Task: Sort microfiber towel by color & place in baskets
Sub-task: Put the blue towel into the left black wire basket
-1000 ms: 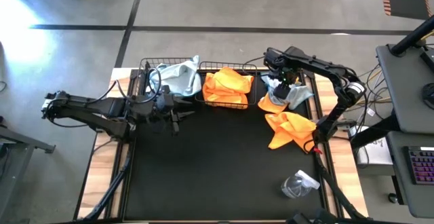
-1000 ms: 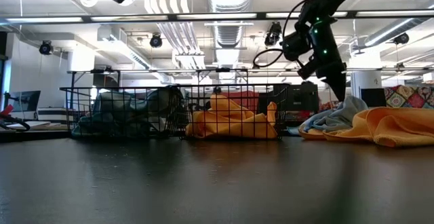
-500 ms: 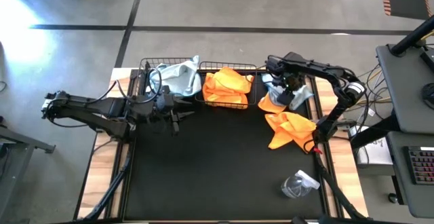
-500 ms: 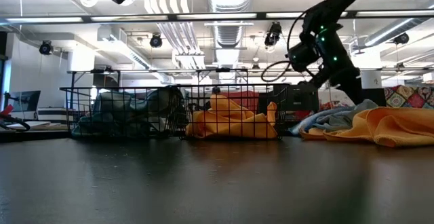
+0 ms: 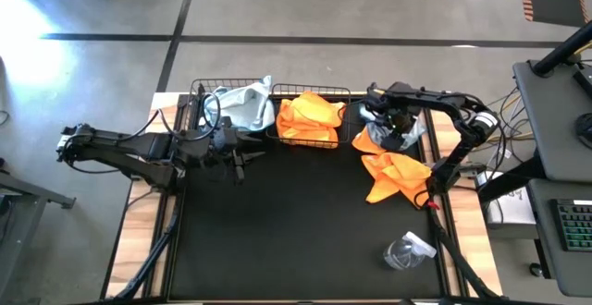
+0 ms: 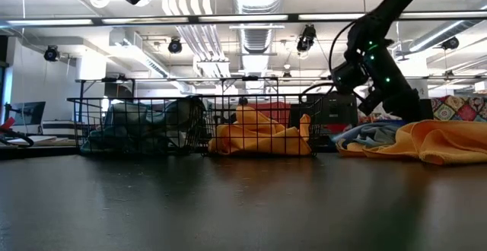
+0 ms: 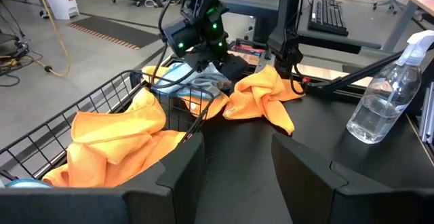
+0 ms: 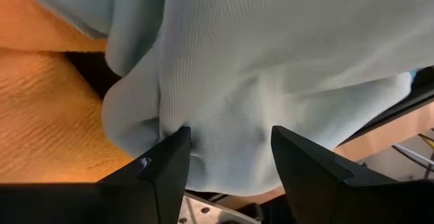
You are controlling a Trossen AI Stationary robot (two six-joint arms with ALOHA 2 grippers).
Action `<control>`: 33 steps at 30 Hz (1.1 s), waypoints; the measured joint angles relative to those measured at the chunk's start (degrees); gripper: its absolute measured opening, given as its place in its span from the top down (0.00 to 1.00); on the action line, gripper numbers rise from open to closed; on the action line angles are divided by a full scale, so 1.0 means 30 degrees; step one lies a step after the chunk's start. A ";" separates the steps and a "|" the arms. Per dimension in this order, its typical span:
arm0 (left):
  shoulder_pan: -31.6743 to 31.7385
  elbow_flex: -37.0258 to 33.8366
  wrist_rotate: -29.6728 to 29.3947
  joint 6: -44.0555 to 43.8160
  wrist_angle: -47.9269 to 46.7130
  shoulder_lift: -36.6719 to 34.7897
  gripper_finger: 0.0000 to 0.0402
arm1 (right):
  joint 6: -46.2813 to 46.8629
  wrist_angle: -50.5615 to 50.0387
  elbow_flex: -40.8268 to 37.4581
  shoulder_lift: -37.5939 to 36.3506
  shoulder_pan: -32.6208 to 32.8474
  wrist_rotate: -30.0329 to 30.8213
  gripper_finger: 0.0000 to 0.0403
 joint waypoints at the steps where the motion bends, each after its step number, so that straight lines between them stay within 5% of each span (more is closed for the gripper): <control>1: -0.0003 0.0000 0.0007 0.0000 0.0000 0.0000 0.61 | 0.0044 0.0080 -0.0099 0.0000 0.0000 0.0003 0.51; 21: 0.0002 0.0000 0.0008 -0.0051 -0.0022 0.0000 0.61 | 0.1024 0.0314 -0.0224 0.0000 0.0000 -0.1780 0.96; 33: -0.0003 0.0000 0.0022 -0.0051 -0.0109 0.0000 0.61 | 0.2339 0.0332 0.1366 -0.0587 0.0007 -0.2220 0.98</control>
